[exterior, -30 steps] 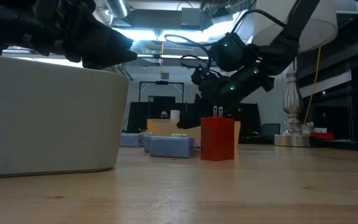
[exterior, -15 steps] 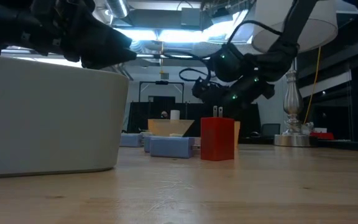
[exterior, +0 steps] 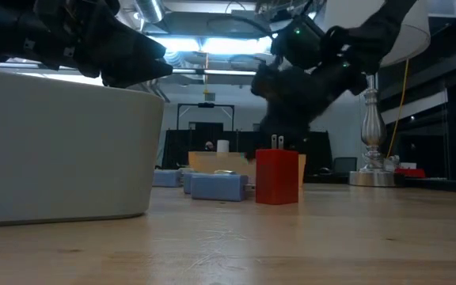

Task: Pick & Place Office items
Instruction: Put the red charger adapter into the orange bin

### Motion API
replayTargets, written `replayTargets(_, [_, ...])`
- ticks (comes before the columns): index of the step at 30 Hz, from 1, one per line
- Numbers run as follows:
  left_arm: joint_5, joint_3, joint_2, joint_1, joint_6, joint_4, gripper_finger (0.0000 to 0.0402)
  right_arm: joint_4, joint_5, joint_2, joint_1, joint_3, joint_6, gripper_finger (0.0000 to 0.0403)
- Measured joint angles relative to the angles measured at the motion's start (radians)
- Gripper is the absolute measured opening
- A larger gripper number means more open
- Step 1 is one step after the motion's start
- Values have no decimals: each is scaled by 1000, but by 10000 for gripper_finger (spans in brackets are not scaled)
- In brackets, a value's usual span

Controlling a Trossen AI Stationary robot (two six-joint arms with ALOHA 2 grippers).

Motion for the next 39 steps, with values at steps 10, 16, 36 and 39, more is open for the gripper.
replayTargets(10, [21,0,0,0,-2,0,198,-44,118,-17,163,1,1,241])
replayTargets(16, [25,1,0,-6,-10,2,198,-67,125,-76,130,-1,-18,241])
replayTargets(36, [19,1,0,-21,-11,1,198,-146,299,-126,369,-18,166,241])
replayTargets(39, [19,1,0,-21,-21,4,198,-134,311,-126,358,-18,164,241])
